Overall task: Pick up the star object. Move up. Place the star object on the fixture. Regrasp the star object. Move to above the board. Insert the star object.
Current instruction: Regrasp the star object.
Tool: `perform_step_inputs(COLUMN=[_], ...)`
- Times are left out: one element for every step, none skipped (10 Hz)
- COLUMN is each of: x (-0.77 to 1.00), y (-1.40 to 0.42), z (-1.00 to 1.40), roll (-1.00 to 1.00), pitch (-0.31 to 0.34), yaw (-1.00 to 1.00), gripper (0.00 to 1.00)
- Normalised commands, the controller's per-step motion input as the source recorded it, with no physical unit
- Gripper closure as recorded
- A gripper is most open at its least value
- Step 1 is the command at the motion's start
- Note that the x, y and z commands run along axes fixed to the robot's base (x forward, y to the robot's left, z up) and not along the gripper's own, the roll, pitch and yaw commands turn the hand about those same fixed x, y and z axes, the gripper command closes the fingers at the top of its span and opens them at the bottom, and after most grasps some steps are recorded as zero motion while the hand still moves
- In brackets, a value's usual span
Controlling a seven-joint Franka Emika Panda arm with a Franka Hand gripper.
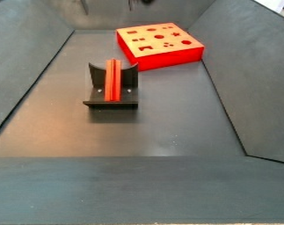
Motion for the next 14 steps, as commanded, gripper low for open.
perform_step_inputs(x=[-0.04,-0.05,-0.04,-0.04,-0.04,-0.04,-0.04,-0.03,-0.03,-0.02,-0.03,-0.02,-0.01,0.0], y=[-0.35,-0.09,-0.03,-0.04,-0.04,-0.03,-0.03,-0.02,-0.02,-0.02,-0.02,-0.02,-0.02,-0.02], z=[0.07,0.04,0.03,0.02,0.02,0.01,0.01,0.0,0.0,0.01,0.0,0.01,0.01,0.01], roll=[1.0,1.0,1.0,1.0,1.0,1.0,1.0,1.0,1.0,1.0,1.0,1.0,1.0,1.0], pitch=[0.025,0.02,0.017,0.011,0.006,-0.001,-0.006,-0.014,-0.018,-0.023,-0.023,-0.02,-0.018,-0.009], yaw=[0.01,0.01,0.01,0.01,0.01,0.01,0.01,0.01,0.01,0.01,0.02,0.02,0.02,0.02], gripper=[0.0,0.0,0.0,0.0,0.0,0.0,0.0,0.0,0.0,0.0,0.0,0.0,0.0,0.0])
